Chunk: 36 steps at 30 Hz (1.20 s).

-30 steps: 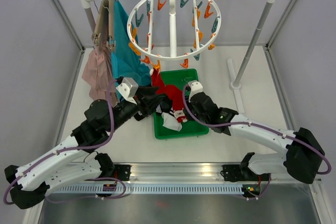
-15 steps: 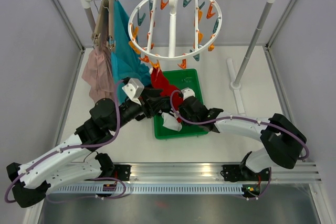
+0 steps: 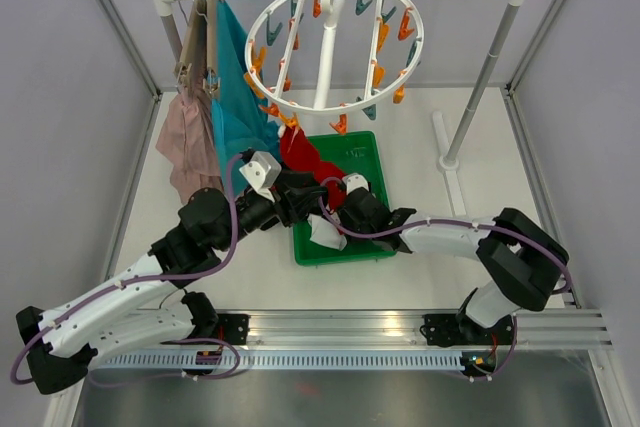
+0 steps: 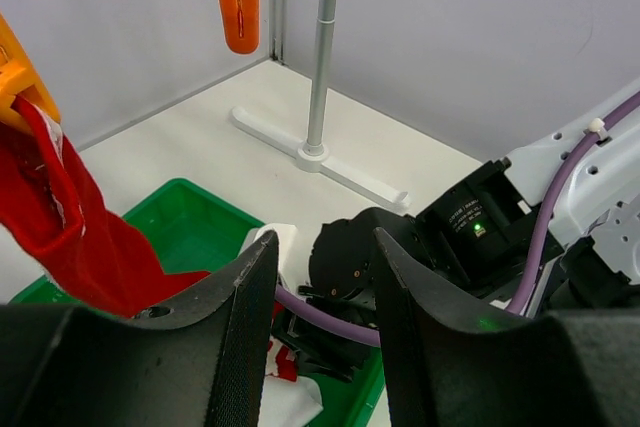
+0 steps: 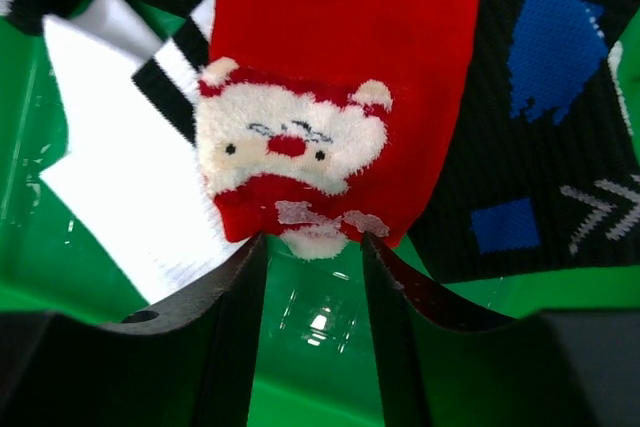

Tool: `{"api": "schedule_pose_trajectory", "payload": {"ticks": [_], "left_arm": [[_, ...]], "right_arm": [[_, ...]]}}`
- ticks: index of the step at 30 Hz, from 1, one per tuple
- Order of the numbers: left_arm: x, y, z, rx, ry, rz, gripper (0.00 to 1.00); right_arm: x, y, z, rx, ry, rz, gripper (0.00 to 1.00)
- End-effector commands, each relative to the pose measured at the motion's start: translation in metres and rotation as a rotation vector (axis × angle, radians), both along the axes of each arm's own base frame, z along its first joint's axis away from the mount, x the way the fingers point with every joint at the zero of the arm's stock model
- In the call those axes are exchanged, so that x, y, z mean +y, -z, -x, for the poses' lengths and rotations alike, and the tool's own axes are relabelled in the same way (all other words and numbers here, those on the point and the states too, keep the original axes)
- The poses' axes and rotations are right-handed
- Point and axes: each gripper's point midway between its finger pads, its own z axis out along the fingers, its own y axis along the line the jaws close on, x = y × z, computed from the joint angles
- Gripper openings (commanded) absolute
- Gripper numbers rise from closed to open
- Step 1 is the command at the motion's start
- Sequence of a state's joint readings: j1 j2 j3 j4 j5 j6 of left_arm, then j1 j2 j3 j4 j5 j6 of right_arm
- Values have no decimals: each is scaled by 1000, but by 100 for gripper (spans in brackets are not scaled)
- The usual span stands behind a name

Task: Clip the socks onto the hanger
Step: Pick up the sock from the bin.

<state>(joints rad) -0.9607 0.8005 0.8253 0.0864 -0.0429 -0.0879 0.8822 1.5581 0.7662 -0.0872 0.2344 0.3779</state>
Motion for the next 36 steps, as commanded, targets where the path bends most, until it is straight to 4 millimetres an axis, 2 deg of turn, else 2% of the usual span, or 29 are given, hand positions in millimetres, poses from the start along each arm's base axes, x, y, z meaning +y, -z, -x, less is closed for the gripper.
{"api": "schedule_pose_trajectory", "payload": {"ticks": [1, 3, 4, 6, 7, 11, 12, 14, 15, 17, 18, 21, 28, 32, 34, 35, 36], "left_arm": [[-2, -9, 0, -44, 4, 24, 49], [-1, -9, -1, -44, -1, 23, 48], [-1, -8, -1, -42, -2, 19, 49], [0, -8, -1, -43, -5, 20, 48], [0, -7, -1, -42, -7, 19, 49], [0, -7, -1, -42, -9, 17, 48], [0, -5, -2, -40, -11, 14, 48], [0, -5, -3, -39, -14, 15, 48], [0, -4, -3, -37, -16, 17, 48], [-1, -2, -4, -33, -17, 18, 48], [0, -4, -4, -35, -21, 26, 48], [-3, -2, -5, -38, -17, 29, 48], [-16, 17, -10, -32, 3, -10, 50], [-25, 33, -15, -25, 3, -37, 50], [-28, 39, -15, -36, 4, -53, 52], [-30, 43, -16, -35, 2, -62, 53], [-30, 44, -16, -42, 2, -66, 57]], "right_arm": [[4, 5, -4, -18, 16, -13, 47], [6, 8, -4, -15, 16, -10, 42], [5, 9, -5, -14, 18, -7, 35], [5, 10, -5, -14, 22, -6, 31], [4, 10, -5, -14, 22, -6, 26], [4, 2, -6, -27, 30, -16, 11], [5, -8, -8, -43, 31, -35, 6], [4, -17, -7, -52, 32, -44, 4], [6, -31, -8, -73, 31, -70, 3], [2, -42, -8, -85, 37, -71, 1], [3, -58, -9, -108, 37, -100, 1], [-1, -82, -7, -134, 38, -123, 1], [-11, -128, 2, -166, 22, -153, 1], [-16, -164, 3, -216, 18, -185, 1], [-19, -176, 6, -225, 10, -183, 1], [-19, -189, 5, -242, 12, -202, 1], [-19, -193, 5, -245, 6, -202, 1]]}}
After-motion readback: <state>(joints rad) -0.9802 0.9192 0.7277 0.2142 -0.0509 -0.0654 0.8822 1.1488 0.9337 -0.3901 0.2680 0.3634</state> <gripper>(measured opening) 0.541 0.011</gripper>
